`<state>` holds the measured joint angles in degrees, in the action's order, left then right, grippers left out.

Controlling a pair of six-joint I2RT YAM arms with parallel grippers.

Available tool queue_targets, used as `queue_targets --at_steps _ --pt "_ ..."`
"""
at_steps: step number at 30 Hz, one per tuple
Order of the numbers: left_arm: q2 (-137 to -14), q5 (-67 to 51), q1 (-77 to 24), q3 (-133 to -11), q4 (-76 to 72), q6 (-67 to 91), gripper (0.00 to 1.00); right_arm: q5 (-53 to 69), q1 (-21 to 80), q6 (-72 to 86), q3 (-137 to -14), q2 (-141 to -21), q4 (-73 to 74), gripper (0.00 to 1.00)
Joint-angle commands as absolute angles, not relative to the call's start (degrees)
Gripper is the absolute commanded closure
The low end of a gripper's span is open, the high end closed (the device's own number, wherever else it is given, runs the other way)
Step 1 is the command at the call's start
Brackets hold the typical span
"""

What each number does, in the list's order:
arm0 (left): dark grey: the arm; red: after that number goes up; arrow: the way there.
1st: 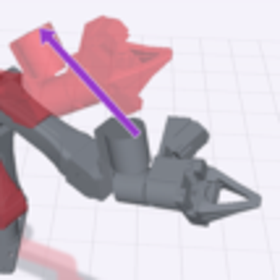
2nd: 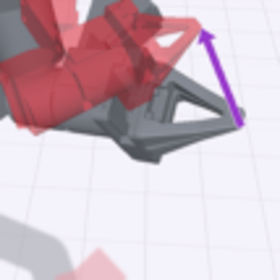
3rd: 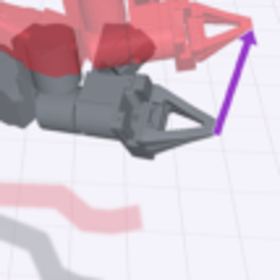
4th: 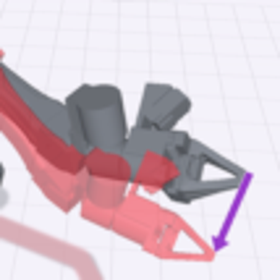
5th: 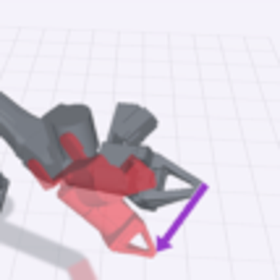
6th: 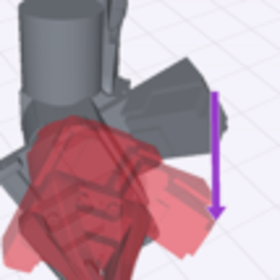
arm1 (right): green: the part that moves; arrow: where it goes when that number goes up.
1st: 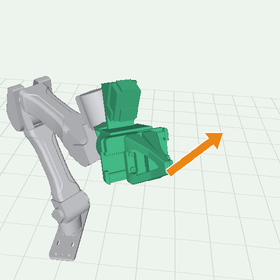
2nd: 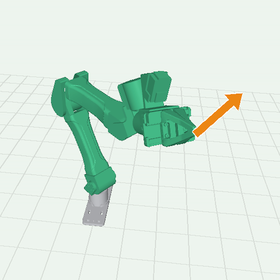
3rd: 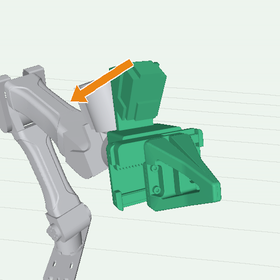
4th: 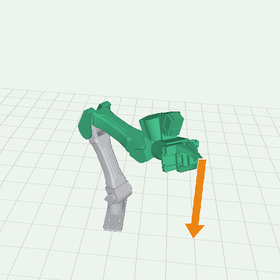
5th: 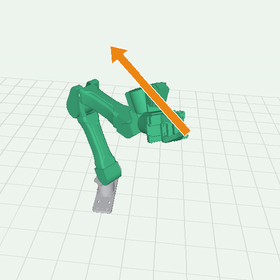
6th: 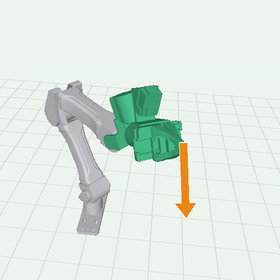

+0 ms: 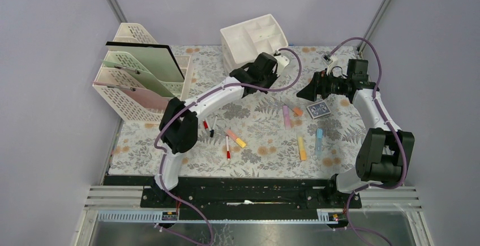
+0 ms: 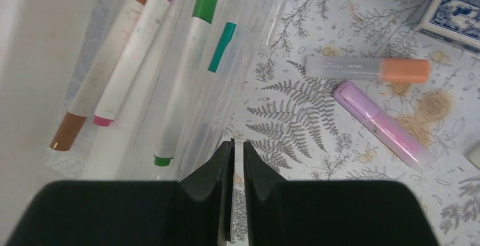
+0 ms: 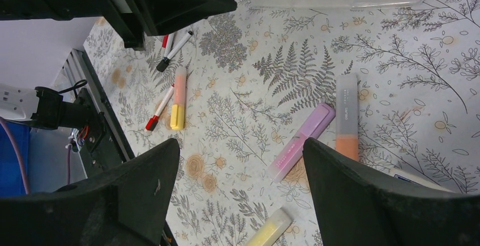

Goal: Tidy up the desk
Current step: Close the drawer in the storage box.

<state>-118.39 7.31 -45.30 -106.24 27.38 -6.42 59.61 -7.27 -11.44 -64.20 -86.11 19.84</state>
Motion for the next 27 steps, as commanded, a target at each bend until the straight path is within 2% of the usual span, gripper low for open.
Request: queue_targets --at_steps 1,7,12,20,24,27 --pt "-120.1 13.4 -45.4 -110.6 24.8 -10.0 0.87 60.7 -7.8 -11.0 -64.0 -85.5 18.6 0.13" --pt "-123.1 18.8 -44.4 -112.8 22.1 -12.1 0.90 60.7 -7.9 -11.0 -64.1 -85.5 18.7 0.13" --pt "-126.4 22.1 -42.8 -117.4 21.1 -11.6 0.88 60.7 -7.9 -10.9 -64.2 -85.5 18.6 0.13" --pt "-127.4 23.5 -40.9 -119.8 15.5 -10.5 0.69 60.8 -7.9 -10.8 -64.1 -85.3 18.5 0.13" --pt "-128.2 22.2 -40.2 -122.7 16.5 -8.2 0.66 60.8 -7.9 -10.7 -64.2 -85.3 18.7 0.13" --pt "-125.9 16.5 -40.2 -122.5 16.6 -6.0 0.61 60.7 -7.9 -10.8 -64.0 -84.9 18.6 0.13"
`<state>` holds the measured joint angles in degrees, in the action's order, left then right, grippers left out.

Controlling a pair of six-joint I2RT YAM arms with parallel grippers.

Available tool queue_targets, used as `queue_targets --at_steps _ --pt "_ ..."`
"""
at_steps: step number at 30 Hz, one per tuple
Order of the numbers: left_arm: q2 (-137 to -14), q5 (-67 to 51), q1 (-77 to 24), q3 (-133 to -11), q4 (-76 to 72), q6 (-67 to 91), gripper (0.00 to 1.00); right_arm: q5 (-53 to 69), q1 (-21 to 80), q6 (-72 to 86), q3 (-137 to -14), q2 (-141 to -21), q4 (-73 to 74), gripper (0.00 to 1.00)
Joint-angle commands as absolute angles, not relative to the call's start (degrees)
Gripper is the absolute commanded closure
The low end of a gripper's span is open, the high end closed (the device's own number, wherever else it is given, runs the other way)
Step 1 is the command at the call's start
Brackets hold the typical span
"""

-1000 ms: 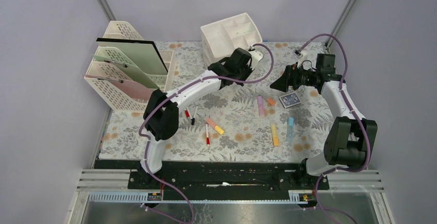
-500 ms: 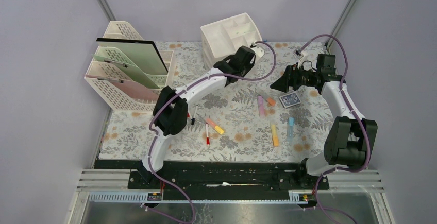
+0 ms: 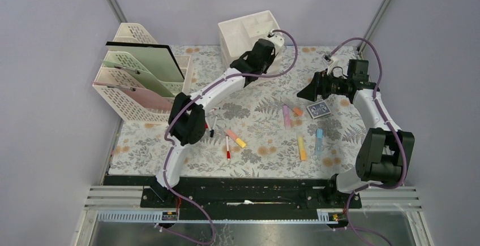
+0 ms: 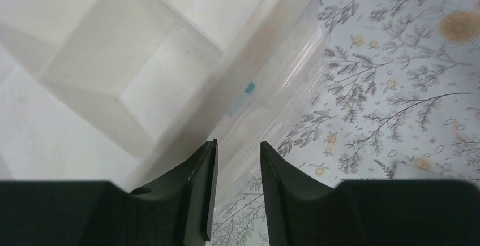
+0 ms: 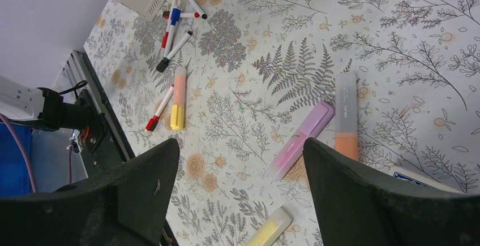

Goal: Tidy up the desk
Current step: Close the drawer in the storage box.

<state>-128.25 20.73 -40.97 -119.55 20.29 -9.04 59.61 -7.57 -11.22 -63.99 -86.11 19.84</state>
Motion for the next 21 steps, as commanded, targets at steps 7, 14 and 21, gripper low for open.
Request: queue_targets --at_steps 7,14,21 --pt "-109.4 8.4 -40.1 -108.6 9.2 2.2 0.31 60.6 -7.9 -11.3 -63.9 -84.5 18.7 0.13" --pt "-94.1 1.5 -33.6 -93.2 2.4 15.3 0.01 61.1 -7.9 -11.3 -64.2 -85.0 18.6 0.13" --pt "-88.7 -12.1 -19.3 -84.0 -3.5 40.4 0.01 61.7 -7.8 -10.9 -64.8 -85.7 18.6 0.14"
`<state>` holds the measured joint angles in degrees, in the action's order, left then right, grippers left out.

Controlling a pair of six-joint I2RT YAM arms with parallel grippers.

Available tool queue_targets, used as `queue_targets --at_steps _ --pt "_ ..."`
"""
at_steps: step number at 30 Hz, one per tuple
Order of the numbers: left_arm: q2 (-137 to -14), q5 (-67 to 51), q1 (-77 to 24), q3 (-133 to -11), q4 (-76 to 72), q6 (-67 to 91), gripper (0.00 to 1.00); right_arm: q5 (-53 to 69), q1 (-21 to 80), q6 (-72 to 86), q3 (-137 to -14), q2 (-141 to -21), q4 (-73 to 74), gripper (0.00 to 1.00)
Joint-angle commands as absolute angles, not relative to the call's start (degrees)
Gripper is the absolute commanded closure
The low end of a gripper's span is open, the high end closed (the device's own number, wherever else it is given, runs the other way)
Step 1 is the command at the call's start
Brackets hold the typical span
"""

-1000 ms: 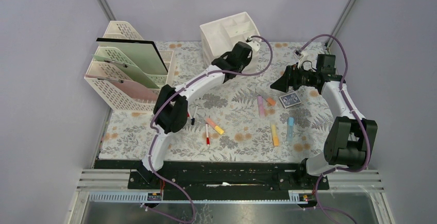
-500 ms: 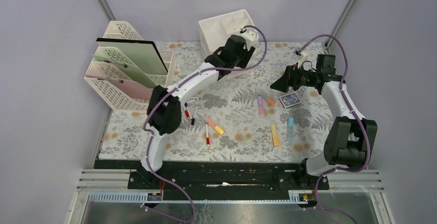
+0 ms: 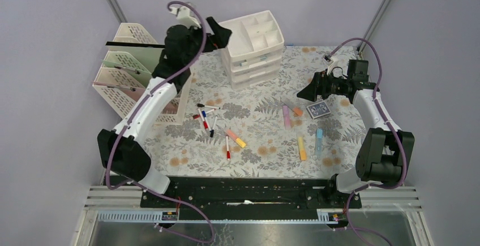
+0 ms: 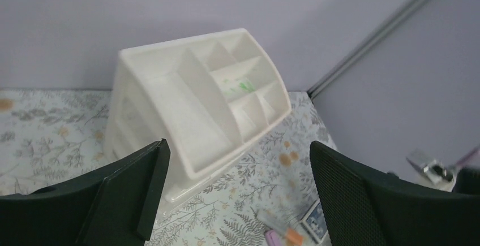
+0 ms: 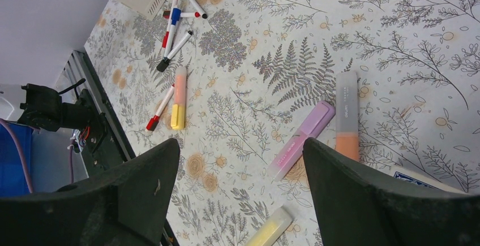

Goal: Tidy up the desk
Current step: Close the drawer in the storage box, then pick up the storage box from the center of the board.

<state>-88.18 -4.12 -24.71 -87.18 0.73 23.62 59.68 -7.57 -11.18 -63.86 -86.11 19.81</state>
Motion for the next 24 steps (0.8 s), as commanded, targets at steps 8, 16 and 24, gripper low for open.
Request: queue_targets --at_steps 8,16,24 --pt "-97.4 -6.7 -17.1 -93.6 10.8 44.9 0.01 61.8 -7.8 -11.3 -65.1 -86.1 18.4 0.15" --pt "-108.8 -0.2 -18.4 -106.1 20.2 45.5 0.02 62.6 -7.7 -9.4 -64.3 -86.3 16.0 0.15" --pt "-116.4 12.5 -22.6 -117.1 27.1 44.2 0.07 62.8 -7.7 -9.4 -64.3 -86.7 15.8 0.15"
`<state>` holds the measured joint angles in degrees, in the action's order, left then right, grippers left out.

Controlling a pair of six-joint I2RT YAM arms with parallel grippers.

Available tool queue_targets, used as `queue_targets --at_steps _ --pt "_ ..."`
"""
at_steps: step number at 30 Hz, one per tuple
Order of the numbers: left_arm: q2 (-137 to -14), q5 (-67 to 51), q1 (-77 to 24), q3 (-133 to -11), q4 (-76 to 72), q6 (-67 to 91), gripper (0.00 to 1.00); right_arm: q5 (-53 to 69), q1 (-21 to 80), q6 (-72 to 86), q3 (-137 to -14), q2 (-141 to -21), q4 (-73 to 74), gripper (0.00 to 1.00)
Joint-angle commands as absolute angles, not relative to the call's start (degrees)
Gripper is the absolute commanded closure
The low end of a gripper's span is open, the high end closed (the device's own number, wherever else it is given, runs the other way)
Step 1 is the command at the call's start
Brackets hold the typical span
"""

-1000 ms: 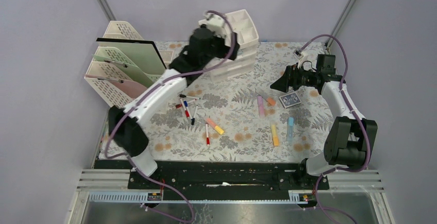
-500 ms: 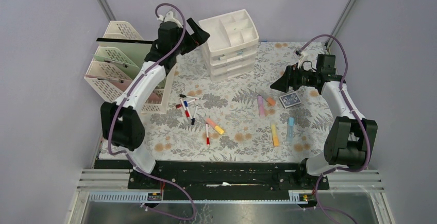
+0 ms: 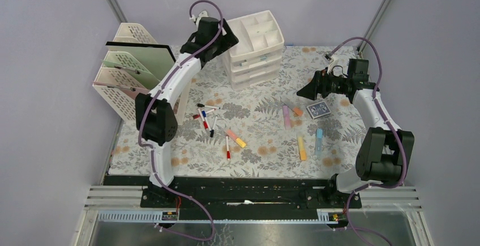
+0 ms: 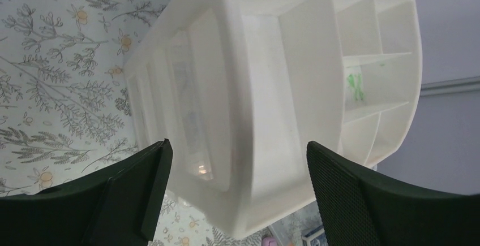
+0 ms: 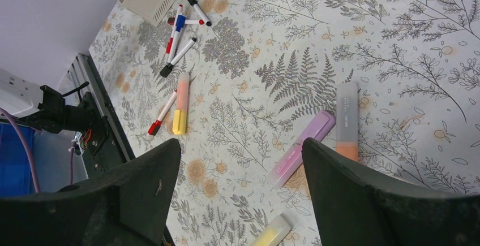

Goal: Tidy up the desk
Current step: Pick up the storage box from the center of the board.

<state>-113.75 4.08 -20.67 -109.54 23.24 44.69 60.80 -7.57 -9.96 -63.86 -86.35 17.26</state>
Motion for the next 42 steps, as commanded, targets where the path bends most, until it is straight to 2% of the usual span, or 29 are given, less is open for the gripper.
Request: queue_targets --at_steps 1,5,11,17,23,28,35,42 --pt "-117.6 13.8 -22.9 -118.8 28.5 44.2 0.09 62.8 -7.6 -9.3 -64.3 -86.7 15.9 0.15" --pt "-121.3 18.1 -23.7 -125.4 32.6 43.4 0.20 62.6 -7.6 -9.5 -64.2 -86.7 15.8 0.15" --pt "-123.2 22.0 -25.1 -128.9 33.5 41.5 0.45 62.8 -7.3 -9.0 -64.0 -86.9 14.9 0.16" --pt "-124.0 21.8 -25.3 -130.4 35.8 44.3 0.58 63.7 -6.6 -7.2 -63.6 -87.7 12.9 0.16" --pt "-123.2 21.1 -25.5 -130.2 38.0 47.2 0.78 64.4 -5.6 -5.7 -64.0 -88.4 11.2 0.16" --pt "-122.3 20.4 -25.5 -130.0 39.6 49.2 0.89 64.9 -4.3 -4.0 -64.1 -89.0 9.4 0.16" --pt "-118.7 17.3 -25.6 -128.3 40.1 54.1 1.00 67.2 -2.6 5.4 -64.1 -90.8 0.8 0.16" --pt "-113.1 14.7 -25.5 -124.0 40.0 60.6 1.00 66.7 -0.3 23.4 -62.0 -93.6 -20.4 0.16"
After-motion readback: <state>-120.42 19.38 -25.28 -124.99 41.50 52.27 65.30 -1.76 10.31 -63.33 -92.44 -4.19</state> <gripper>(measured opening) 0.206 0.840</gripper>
